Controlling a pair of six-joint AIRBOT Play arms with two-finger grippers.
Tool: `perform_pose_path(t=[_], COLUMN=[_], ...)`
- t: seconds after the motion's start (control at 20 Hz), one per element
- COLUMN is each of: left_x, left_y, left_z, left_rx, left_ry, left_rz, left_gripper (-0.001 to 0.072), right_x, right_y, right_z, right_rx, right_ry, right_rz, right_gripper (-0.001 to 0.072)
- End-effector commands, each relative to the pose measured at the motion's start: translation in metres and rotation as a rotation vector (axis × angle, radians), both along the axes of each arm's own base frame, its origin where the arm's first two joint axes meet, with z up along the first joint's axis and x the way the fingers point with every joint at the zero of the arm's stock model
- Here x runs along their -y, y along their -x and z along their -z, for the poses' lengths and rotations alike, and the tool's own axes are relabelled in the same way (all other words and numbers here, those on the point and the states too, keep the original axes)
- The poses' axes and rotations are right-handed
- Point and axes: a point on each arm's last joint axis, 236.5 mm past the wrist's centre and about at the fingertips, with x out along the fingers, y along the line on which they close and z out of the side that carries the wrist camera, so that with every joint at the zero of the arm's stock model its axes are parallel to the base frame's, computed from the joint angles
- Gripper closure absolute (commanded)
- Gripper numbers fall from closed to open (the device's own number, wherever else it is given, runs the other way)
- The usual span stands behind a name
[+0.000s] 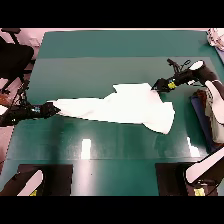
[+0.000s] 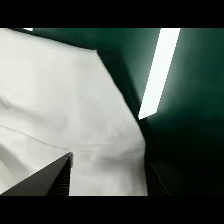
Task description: Fold the shirts.
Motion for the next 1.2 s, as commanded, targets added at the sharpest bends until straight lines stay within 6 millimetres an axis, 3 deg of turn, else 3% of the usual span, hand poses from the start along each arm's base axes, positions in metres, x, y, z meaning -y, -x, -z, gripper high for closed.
perform_pose_path(t=[0.0,0.1,0.15,0.25,0.4,0.55,0.65,0.75,0.85,0.95,1.15], left_x=[0.002,0.004,0.006,0.010,0.013,0.006,0.003,-0.002,-0.011,-0.021,-0.029], left_y=[0.002,0.004,0.006,0.008,0.000,-0.030,-0.045,-0.049,-0.040,-0.025,0.021], left_z=[0.000,-0.001,0.000,-0.003,-0.034,-0.113,-0.186,-0.262,-0.324,-0.373,-0.442], left_rx=[-0.006,-0.015,-0.020,-0.027,0.022,0.198,0.368,0.546,0.675,0.766,0.888], left_ry=[0.006,0.016,0.021,0.037,0.034,-0.001,-0.043,-0.112,-0.200,-0.282,-0.427], left_rz=[0.007,0.016,0.022,0.034,0.073,0.062,0.061,0.055,0.032,-0.010,-0.047], left_gripper=[0.0682,0.0683,0.0683,0.0683,0.0684,0.0684,0.0683,0.0683,0.0683,0.0683,0.0683], right_x=[-0.015,-0.021,-0.022,-0.023,-0.019,-0.011,-0.006,0.003,0.013,0.021,0.030], right_y=[0.009,0.016,0.019,0.021,0.001,-0.026,-0.035,-0.027,-0.004,0.029,0.111], right_z=[0.004,0.003,0.002,-0.007,-0.059,-0.154,-0.235,-0.320,-0.392,-0.444,-0.501], right_rx=[-0.026,-0.055,-0.070,-0.076,0.089,0.331,0.510,0.702,0.849,0.946,1.083], right_ry=[0.002,-0.007,-0.013,-0.015,0.012,0.039,0.053,0.077,0.094,0.110,0.177], right_rz=[-0.048,-0.062,-0.065,-0.053,-0.023,0.014,0.049,0.073,0.116,0.156,0.198], right_gripper=[0.0306,0.0485,0.0689,0.0692,0.0693,0.0693,0.0693,0.0693,0.0693,0.0693,0.0693])
